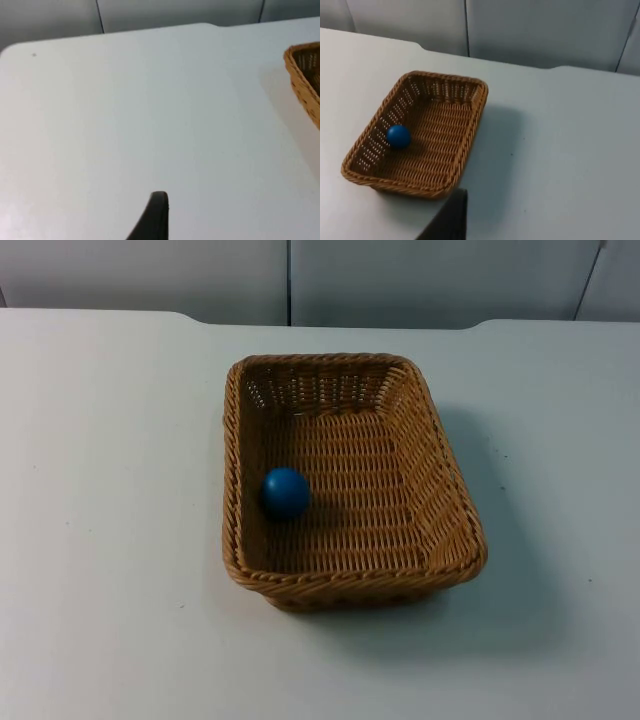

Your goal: Pick up the basket with the left hand and place the ball into the basket with the right hand.

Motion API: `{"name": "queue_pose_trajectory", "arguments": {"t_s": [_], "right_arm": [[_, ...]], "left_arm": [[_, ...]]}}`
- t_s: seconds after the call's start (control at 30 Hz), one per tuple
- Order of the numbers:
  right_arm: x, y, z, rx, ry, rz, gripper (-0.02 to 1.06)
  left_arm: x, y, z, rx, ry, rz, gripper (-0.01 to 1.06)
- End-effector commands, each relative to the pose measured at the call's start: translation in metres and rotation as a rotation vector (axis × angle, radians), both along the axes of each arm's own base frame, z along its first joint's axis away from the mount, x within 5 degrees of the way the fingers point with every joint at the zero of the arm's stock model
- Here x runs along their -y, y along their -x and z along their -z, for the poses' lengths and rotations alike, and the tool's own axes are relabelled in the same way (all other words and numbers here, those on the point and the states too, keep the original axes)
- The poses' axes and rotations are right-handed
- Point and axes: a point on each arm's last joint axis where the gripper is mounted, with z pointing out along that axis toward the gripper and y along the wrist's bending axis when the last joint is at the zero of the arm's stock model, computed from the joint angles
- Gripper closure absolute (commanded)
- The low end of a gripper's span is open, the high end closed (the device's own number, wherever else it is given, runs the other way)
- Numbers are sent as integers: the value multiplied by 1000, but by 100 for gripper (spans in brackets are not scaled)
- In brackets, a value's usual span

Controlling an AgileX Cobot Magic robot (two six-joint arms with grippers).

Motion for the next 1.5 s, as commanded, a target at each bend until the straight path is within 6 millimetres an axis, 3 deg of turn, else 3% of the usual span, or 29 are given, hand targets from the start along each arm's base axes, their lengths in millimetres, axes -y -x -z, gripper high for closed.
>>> {"name": "queue_pose_trajectory", "arguments": {"t_s": [0.0,0.43,0.7,1.47], "right_arm": [[0,3,12,-22,-39,20,0],[1,19,48,-26,-39,-29,0],[3,24,63,-44,19,-33,0],[2,21,66,-32,48,-54,0]], "left_arm": [[2,9,6,7,56,41,21],[7,24,34,-33,20,178,21],[0,35,35,66,-23,186,21],[1,34,39,54,-21,187,21]]}}
